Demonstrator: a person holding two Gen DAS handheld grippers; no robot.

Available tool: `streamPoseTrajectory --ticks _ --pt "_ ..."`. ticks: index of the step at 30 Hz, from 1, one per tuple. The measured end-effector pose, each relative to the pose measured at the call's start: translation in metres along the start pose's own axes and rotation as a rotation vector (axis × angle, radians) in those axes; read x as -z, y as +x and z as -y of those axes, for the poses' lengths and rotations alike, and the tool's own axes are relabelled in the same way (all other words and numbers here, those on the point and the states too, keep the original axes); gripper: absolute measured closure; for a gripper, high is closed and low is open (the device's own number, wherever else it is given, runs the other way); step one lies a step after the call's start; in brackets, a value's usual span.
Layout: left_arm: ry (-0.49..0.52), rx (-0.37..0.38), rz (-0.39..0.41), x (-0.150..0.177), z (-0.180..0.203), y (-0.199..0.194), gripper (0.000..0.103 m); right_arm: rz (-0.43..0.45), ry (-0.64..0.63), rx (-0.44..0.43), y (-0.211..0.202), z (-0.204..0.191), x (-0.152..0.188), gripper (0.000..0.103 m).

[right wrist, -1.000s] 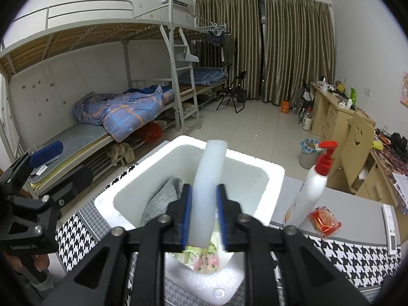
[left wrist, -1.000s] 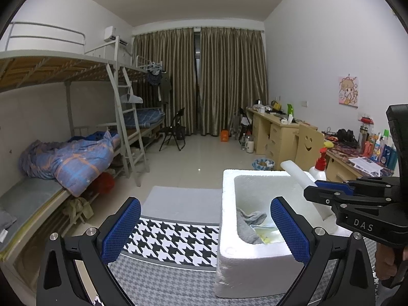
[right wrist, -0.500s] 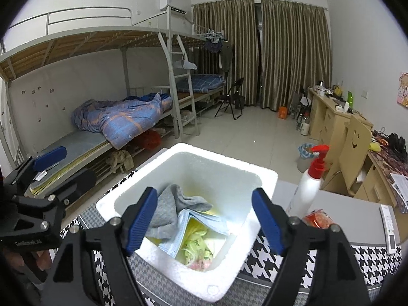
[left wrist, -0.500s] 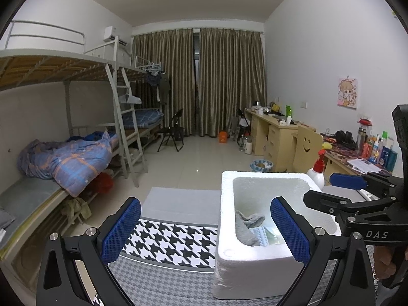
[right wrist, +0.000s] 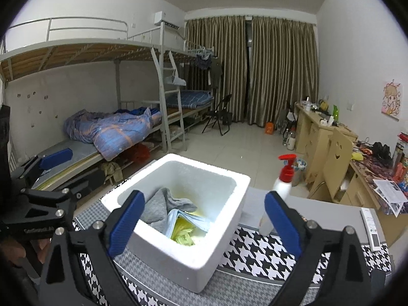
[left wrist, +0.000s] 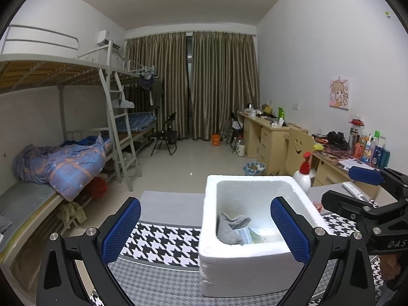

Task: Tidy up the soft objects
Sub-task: 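Open the right tool to release the roller and withdraw both tools from the box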

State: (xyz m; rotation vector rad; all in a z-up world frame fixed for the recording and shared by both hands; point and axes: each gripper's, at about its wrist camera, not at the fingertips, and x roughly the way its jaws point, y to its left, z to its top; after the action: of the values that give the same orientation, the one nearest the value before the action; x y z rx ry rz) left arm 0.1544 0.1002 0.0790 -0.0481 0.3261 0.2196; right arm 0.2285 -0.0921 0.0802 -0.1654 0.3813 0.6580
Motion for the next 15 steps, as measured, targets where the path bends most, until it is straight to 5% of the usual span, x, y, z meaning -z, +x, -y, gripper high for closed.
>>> streamPoseTrajectory --ticks 15 --pt "0.034 0.059 0.070 -0.002 0.021 -0.050 0.001 0.049 0.012 0.057 -0.043 0.000 0.014 0.002"
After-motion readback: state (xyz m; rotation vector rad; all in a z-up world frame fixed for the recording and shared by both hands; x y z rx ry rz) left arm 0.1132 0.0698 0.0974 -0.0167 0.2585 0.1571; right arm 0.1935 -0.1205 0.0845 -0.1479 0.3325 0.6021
